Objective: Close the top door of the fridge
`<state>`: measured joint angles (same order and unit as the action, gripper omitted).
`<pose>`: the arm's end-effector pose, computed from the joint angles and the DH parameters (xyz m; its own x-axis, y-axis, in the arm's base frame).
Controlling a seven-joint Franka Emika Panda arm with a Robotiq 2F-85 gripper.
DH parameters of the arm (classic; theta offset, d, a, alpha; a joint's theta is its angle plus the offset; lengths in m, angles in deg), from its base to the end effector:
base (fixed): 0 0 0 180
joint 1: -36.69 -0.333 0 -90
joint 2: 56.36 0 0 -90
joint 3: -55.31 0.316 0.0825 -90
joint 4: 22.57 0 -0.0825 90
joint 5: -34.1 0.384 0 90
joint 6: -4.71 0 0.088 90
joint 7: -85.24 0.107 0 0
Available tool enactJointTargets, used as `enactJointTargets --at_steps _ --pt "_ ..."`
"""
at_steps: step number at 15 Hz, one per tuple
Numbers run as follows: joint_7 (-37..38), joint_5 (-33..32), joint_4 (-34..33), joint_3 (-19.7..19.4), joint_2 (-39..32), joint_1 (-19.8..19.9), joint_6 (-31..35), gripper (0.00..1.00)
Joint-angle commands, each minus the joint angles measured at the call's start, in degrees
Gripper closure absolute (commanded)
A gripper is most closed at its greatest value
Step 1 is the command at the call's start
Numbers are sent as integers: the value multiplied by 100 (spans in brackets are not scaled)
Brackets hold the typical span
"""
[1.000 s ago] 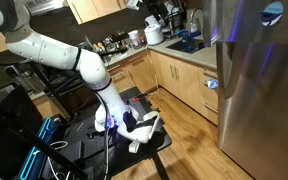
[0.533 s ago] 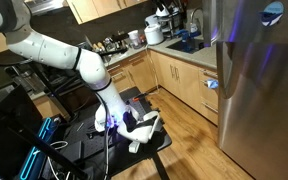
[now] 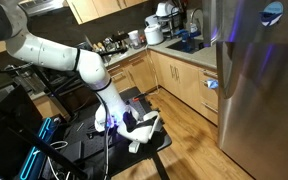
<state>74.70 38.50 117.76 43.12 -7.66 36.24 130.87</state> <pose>0.3308 -0.0899 0.6297 0.8157 -0.0621 0.5752 0.0168 -0.9913 -0.1309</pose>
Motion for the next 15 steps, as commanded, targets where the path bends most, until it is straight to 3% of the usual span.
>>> enactJointTargets --at_steps 1,15 --pt "-338 24 -93 -169 -86 16 290 0" --pt "-687 54 -118 -337 -932 -207 1831 0"
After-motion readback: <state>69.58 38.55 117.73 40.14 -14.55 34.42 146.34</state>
